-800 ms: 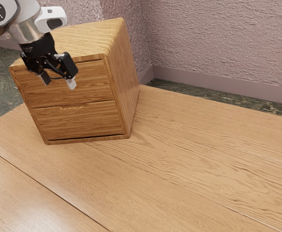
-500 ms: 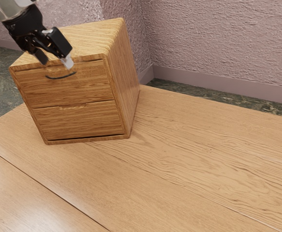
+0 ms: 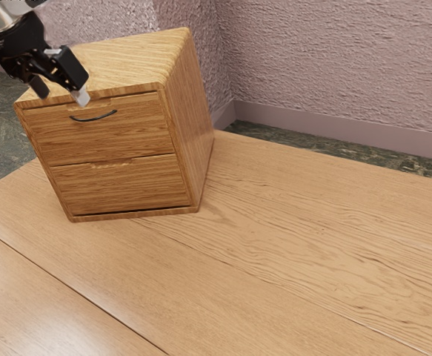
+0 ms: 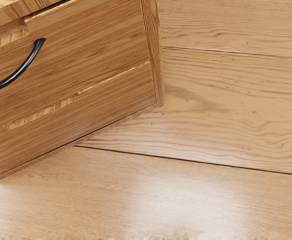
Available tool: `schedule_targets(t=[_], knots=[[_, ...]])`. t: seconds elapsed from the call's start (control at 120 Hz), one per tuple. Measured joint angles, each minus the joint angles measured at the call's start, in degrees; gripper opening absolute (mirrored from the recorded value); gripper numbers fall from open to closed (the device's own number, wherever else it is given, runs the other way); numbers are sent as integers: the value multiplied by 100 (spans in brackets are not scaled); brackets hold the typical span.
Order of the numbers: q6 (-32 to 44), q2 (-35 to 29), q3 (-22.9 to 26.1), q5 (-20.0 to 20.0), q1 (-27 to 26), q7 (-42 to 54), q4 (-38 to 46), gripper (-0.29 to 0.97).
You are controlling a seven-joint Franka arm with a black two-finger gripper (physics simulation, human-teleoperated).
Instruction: Pull the drawer handle with one arm to open the drawer
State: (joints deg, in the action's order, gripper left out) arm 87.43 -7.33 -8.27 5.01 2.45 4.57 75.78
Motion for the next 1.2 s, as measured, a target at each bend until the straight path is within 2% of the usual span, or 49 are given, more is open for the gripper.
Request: schedule_targets(t=[0.083,0.15,0.175,0.217,0.267,0.367,0.458,0.533,0.667,0.875,1.067,1.2], knots=[[42,-256,-228,41,25,-140,303,66],[-119,-476,-258,31,7,-795,586,66],[-150,-488,-408,31,25,-1086,640,65],[-175,-572,-707,46,219,-1544,852,66],[-233,-1006,-887,60,512,-2052,1427,66],[-246,-2336,-267,71,1891,-2943,2664,66],[6,-2687,-70,-29,2263,-3697,3132,65],[356,-2609,-78,-175,2322,-4304,3255,65],[1067,-2037,-19,-364,2297,-5285,3299,65],[2174,-1612,422,-879,2302,-6497,3469,65],[2750,-1387,525,-1012,2302,-7305,3435,65],[2981,-1297,781,-1043,2305,-7733,3428,65]])
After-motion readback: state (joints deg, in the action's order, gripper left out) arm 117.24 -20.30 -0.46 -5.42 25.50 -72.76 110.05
